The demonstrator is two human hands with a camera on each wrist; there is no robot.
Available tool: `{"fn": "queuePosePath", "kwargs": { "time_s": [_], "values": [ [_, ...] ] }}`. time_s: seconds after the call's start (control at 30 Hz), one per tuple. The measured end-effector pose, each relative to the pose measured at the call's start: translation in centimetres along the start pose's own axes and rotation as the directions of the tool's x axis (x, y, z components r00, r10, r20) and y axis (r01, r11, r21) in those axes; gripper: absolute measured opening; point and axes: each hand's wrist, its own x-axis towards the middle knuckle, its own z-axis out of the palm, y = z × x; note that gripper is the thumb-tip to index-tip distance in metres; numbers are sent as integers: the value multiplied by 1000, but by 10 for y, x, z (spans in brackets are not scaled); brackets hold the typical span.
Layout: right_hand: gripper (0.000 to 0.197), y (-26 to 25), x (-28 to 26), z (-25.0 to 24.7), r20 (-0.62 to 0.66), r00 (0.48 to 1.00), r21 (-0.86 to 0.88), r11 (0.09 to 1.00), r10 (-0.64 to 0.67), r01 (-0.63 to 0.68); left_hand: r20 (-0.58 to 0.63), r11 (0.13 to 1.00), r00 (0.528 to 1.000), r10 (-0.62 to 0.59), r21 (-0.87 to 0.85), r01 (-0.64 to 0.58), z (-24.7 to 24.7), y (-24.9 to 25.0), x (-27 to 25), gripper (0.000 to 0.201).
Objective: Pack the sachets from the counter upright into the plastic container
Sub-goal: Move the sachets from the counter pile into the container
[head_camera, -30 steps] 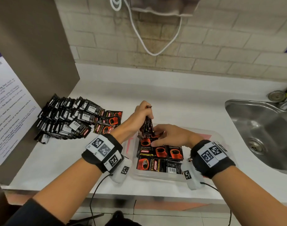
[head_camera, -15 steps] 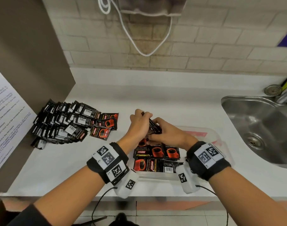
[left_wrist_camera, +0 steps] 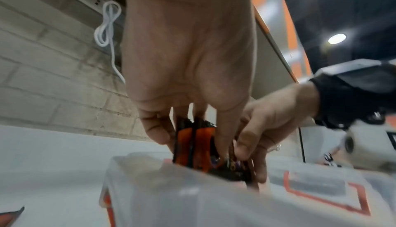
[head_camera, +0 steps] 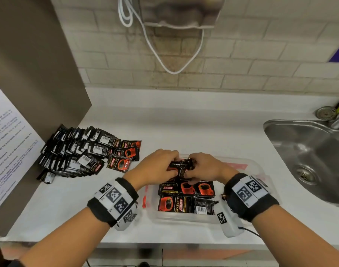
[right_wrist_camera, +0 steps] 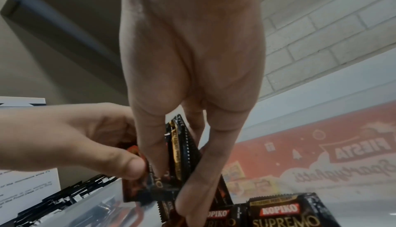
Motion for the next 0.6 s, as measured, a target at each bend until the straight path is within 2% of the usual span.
{"fn": "queuePosePath", "kwargs": {
  "time_s": [0.13, 0.2, 0.27, 0.33, 0.43, 0.6],
  "values": [
    [37, 0, 1, 6, -57, 998, -2, 999, 41, -41, -65, 979, 998, -9, 203, 22, 11, -3, 4, 26],
    [32, 3, 2, 4, -85, 994, -97, 992, 67, -75, -74, 967, 997, -32, 249, 50, 15, -5, 6, 27],
    [18, 5, 2, 2, -100, 992, -201, 975, 72, -91, -76, 950, 996, -45, 306, 67, 21, -6, 8, 29],
    [17, 7, 3, 2, -78, 992, -247, 962, 104, -120, -93, 929, 995, -47, 362, 78, 27, -6, 9, 34],
    [41, 11, 7, 5, -83, 980, -241, 950, 182, -197, -172, 915, 984, -40, 389, 106, 32, -6, 9, 45],
    [49, 13, 11, 7, -80, 979, -276, 939, 189, -204, -233, 909, 973, -4, 405, 100, 35, -6, 10, 43]
  ]
}}
